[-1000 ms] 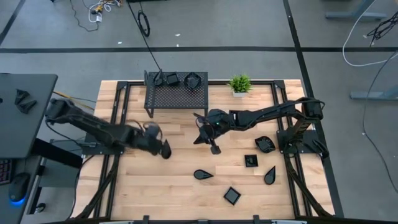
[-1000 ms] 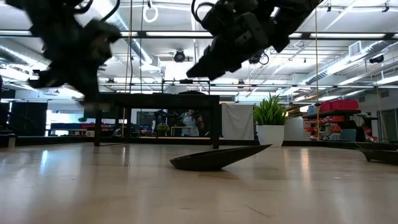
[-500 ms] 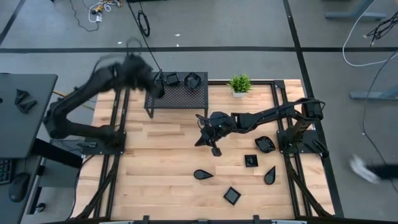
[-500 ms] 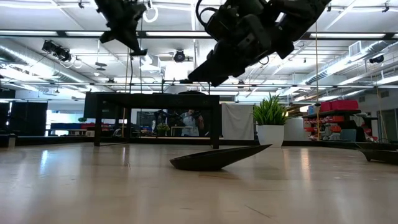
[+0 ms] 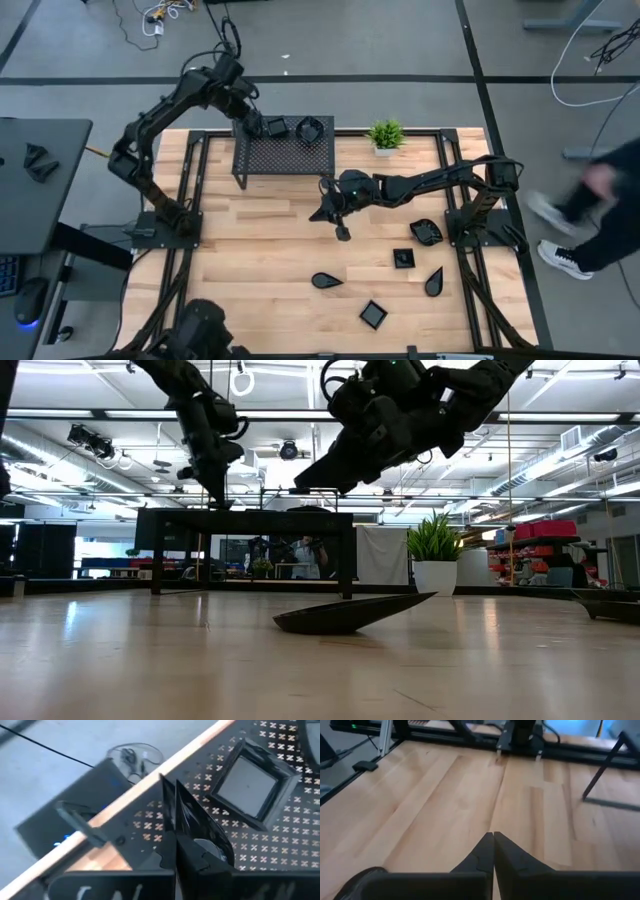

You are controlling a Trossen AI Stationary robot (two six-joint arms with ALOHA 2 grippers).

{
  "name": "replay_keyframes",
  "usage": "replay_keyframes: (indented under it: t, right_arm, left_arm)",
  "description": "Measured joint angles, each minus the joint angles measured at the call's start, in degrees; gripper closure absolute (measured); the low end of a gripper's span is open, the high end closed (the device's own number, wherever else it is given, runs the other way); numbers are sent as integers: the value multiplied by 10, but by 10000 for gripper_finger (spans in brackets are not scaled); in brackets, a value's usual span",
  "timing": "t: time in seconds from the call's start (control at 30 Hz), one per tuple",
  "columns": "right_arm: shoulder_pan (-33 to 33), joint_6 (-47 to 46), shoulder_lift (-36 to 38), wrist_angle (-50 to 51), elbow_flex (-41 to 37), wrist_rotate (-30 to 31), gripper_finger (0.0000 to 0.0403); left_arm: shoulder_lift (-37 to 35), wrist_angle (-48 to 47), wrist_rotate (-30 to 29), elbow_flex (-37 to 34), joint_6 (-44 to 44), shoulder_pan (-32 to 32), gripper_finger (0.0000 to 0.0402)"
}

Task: Pick & Place Mini shaped plates
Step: Stack the black drop-shaped plate on top of the drop-shaped plate on the shelf

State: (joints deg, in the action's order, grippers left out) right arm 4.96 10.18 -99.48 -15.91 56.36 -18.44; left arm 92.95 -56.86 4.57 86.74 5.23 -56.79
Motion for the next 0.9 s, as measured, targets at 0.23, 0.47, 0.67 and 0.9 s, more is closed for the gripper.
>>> replay_keyframes:
  t: [0.23, 0.47, 0.67, 0.9]
  right_arm:
    - [23, 8, 0, -58, 0, 0, 392]
    - [38, -7, 0, -77, 0, 0, 392]
    - [39, -8, 0, -76, 0, 0, 392]
    - [39, -11, 0, -76, 0, 0, 392]
  left_arm:
    - [19, 11, 14, 0, 6, -13, 399]
    - [19, 16, 25, 0, 10, -13, 397]
    - [19, 25, 32, 0, 2, -14, 398]
    - [33, 25, 28, 0, -2, -17, 396]
